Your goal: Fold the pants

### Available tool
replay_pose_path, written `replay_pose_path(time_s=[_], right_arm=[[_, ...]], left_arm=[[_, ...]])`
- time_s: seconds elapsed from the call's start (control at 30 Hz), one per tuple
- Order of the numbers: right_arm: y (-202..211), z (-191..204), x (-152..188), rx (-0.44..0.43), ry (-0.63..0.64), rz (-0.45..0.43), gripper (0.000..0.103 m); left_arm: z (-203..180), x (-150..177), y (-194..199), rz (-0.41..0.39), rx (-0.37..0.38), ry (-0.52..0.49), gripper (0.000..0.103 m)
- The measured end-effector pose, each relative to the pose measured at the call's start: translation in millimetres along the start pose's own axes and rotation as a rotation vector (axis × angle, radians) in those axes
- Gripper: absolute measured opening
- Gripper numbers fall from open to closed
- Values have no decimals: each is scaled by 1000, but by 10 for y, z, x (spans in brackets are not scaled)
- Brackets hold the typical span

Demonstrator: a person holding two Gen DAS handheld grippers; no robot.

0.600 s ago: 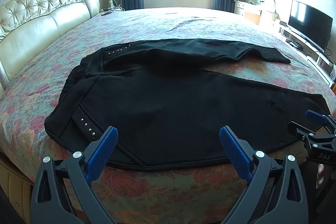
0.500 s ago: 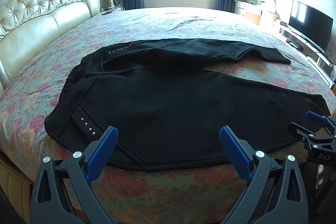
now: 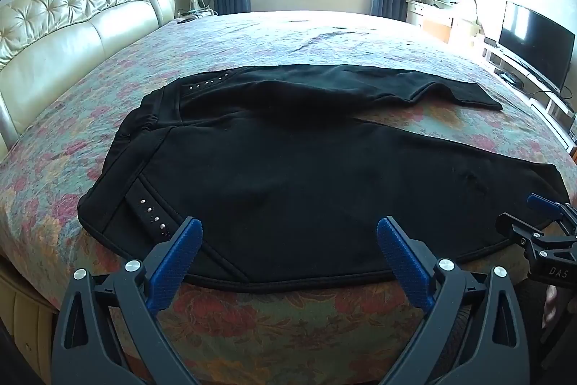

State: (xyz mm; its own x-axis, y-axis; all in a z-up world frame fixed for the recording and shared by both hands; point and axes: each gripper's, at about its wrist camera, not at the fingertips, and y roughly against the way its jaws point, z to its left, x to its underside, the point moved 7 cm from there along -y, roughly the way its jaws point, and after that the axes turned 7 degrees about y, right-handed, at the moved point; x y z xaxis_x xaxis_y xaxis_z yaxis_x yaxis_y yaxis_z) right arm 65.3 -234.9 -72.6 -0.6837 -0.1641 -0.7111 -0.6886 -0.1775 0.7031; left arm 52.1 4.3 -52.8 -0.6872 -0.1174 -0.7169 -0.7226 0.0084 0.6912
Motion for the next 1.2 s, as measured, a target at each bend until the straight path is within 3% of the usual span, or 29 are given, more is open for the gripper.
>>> replay_pose_path(time_s=[1.2], right_arm=[[-12, -104, -9, 33, -27, 17, 101]], left_arm=[[-37, 15, 13, -1, 0, -8, 97]])
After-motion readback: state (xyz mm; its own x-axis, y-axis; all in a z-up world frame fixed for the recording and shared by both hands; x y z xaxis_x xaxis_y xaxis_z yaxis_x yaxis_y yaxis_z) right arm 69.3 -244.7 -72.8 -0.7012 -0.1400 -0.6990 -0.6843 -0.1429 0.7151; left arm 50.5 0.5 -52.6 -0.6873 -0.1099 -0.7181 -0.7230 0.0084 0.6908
